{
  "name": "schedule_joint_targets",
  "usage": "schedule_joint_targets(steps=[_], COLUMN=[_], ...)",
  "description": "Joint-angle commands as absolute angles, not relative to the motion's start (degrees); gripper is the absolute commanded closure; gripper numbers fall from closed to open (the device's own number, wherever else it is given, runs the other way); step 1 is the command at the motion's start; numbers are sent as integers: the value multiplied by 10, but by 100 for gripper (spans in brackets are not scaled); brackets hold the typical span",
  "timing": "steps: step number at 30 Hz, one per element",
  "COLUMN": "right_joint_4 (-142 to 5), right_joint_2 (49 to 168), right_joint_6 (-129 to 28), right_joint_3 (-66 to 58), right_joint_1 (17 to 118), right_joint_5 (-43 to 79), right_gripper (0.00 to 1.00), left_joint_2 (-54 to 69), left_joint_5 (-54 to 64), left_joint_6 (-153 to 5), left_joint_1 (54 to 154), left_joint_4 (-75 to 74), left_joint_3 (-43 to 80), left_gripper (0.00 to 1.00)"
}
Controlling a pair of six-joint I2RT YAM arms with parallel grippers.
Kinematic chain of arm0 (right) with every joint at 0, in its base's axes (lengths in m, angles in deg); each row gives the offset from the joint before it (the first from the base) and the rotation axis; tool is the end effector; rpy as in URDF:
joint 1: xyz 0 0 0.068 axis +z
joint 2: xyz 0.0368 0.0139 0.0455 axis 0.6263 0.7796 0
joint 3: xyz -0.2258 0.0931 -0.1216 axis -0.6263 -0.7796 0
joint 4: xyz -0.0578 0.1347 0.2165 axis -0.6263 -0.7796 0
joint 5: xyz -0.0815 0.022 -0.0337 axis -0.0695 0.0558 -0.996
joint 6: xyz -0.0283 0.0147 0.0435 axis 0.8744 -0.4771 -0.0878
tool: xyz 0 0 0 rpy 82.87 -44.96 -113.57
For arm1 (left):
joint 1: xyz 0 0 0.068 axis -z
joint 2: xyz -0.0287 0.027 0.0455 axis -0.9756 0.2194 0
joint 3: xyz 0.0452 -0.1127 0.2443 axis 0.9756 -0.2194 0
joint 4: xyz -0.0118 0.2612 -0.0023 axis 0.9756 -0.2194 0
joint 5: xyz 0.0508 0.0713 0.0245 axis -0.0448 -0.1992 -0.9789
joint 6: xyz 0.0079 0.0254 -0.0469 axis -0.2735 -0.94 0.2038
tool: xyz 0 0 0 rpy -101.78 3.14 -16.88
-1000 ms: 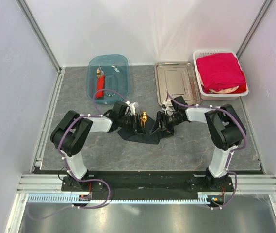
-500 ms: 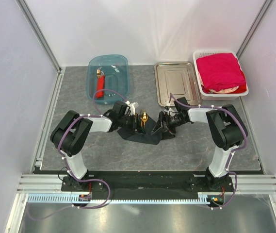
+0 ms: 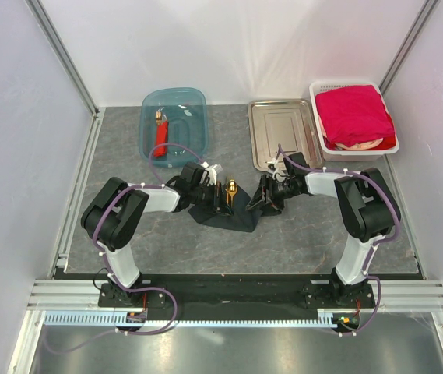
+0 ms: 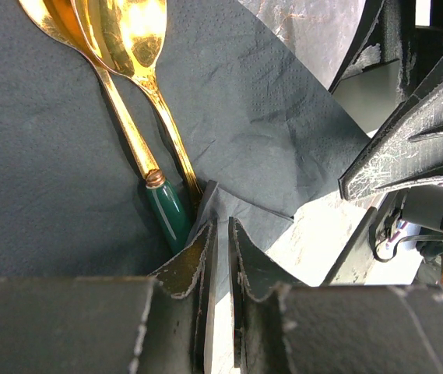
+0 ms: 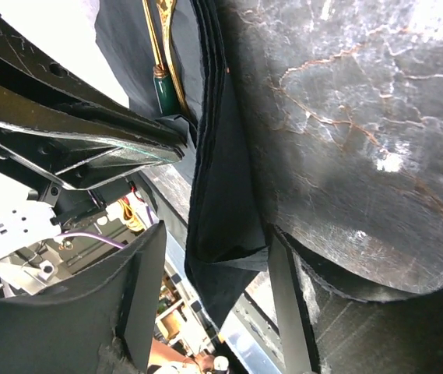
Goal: Place the utensils on the paper napkin and roll it up
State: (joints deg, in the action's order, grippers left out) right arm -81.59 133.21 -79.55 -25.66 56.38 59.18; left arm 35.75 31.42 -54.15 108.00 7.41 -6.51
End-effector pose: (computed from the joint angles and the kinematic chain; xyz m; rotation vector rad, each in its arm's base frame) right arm 0.3071 0.1256 0.1236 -0.1641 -2.7848 -1.4019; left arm 0.2800 -0.1897 0.1238 0.2896 2.5410 -1.2056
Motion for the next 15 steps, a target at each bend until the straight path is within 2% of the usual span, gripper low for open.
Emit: schedule_joint_targets(steps=[1,2,3,8,10,11,12,15], right_joint_4=[-796,-794,-795,-847,-863,-876,-882,-891], right_joint_2=[1298,1294,1293,1301,1302,1302,1302,1305], right_joint_6=[-790,-789,-789,-750,-729,-725,-719,-708], right_joint_3=[-248,-249,-251,-242,-239,-235,-233,-231], right_joint_1=[564,565,565,568,570,570,570,571], right_joint_5=[602,600,598,562,549,536,528,517], right_gripper=[40,46,48,49,45,34,30,31], left_joint_2=[364,364,364,365,365,365,365,366], left_joint_5=[310,310,310,311,309,309,310,309], left_joint_6=[-542,-540,-541,-541,-541,-541,-541,-541], left_joint_1=[1078,1078,1078,1077,1078,1078,1077,1078], left_joint_4=[82,82,82,81,80,80,80,80], left_joint_3=[-53,-53,-54,-52,-52,-52,-52,-53], left_gripper=[83,83,83,83,83,83,83,83])
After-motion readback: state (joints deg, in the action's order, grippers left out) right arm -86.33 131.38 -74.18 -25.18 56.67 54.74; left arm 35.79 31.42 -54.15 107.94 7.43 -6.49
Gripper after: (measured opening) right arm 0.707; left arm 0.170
